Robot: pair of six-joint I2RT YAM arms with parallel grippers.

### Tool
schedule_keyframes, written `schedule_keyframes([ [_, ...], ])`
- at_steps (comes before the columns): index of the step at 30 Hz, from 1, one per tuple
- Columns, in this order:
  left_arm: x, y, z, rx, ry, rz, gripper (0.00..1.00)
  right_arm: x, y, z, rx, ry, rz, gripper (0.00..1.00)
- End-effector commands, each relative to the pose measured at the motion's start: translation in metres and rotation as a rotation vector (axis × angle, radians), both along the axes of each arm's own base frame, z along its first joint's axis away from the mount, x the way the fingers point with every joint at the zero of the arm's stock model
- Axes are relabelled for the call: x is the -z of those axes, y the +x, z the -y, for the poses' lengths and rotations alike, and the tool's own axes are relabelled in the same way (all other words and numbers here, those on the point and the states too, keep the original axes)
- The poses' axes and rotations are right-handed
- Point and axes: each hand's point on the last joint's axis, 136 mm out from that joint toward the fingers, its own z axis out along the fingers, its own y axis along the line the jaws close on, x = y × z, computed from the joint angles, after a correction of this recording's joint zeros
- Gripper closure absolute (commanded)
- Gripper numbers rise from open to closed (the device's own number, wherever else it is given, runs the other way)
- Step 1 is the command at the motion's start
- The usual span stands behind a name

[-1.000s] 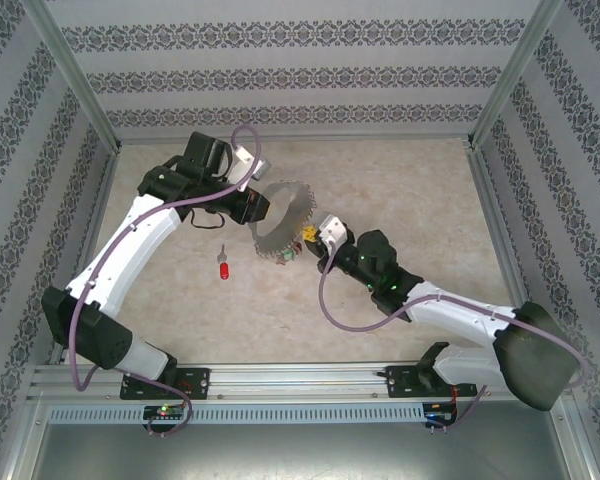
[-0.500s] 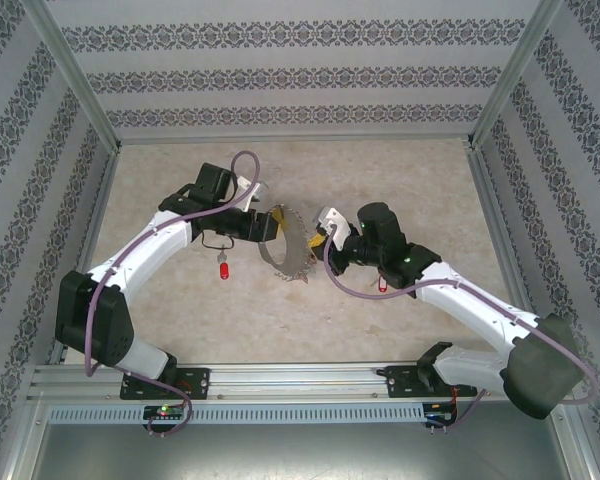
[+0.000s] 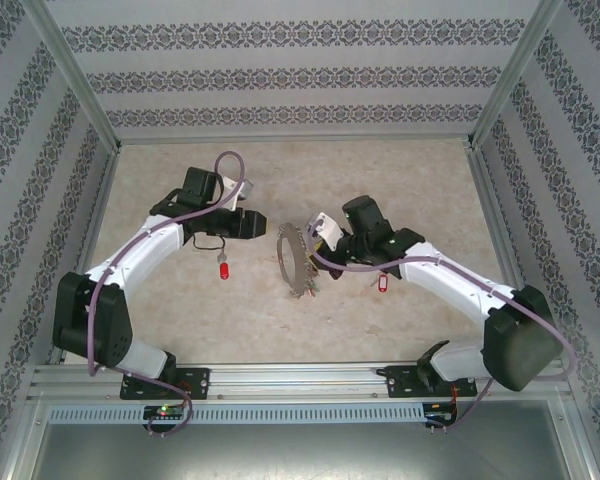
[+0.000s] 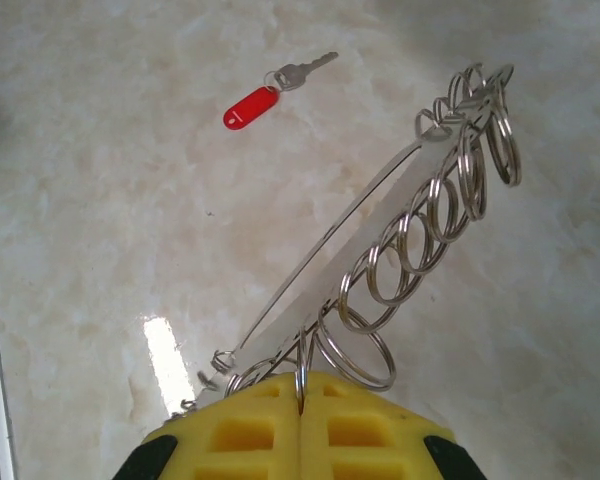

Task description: Put the keys on the keyring

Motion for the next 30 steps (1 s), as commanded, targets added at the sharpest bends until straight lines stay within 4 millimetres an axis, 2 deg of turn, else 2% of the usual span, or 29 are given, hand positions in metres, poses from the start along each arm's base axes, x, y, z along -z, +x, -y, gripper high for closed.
schedule_keyframes([
  [1,-0.016,-0.006,0.01,0.062,-0.043,0.113,0.46,-0.009,0.012,-0.004,0.078,0.03,-0.066,1.0],
  [4,-0.013,-0.019,0.023,0.106,0.025,0.223,0.45,0.0,0.025,0.0,0.198,0.03,-0.142,1.0],
  [8,0.0,-0.038,0.039,0.112,0.062,0.424,0.42,0.014,0.04,0.009,0.376,0.054,-0.345,1.0],
  [10,0.008,-0.049,0.042,0.119,0.062,0.504,0.4,0.025,0.034,0.006,0.361,0.04,-0.405,1.0],
  [13,0.018,-0.058,0.038,0.112,0.102,0.551,0.38,0.043,0.02,0.003,0.316,-0.042,-0.367,1.0],
  [16,0.027,-0.069,0.04,0.176,0.137,0.561,0.36,0.045,0.015,0.0,0.271,-0.068,-0.337,1.0],
  [21,0.04,-0.087,0.054,0.34,0.168,0.584,0.34,0.054,0.023,0.011,0.3,-0.185,-0.275,1.0],
  [30,0.066,-0.09,0.067,0.399,0.235,0.587,0.31,0.036,0.025,-0.003,0.311,-0.067,-0.32,1.0],
])
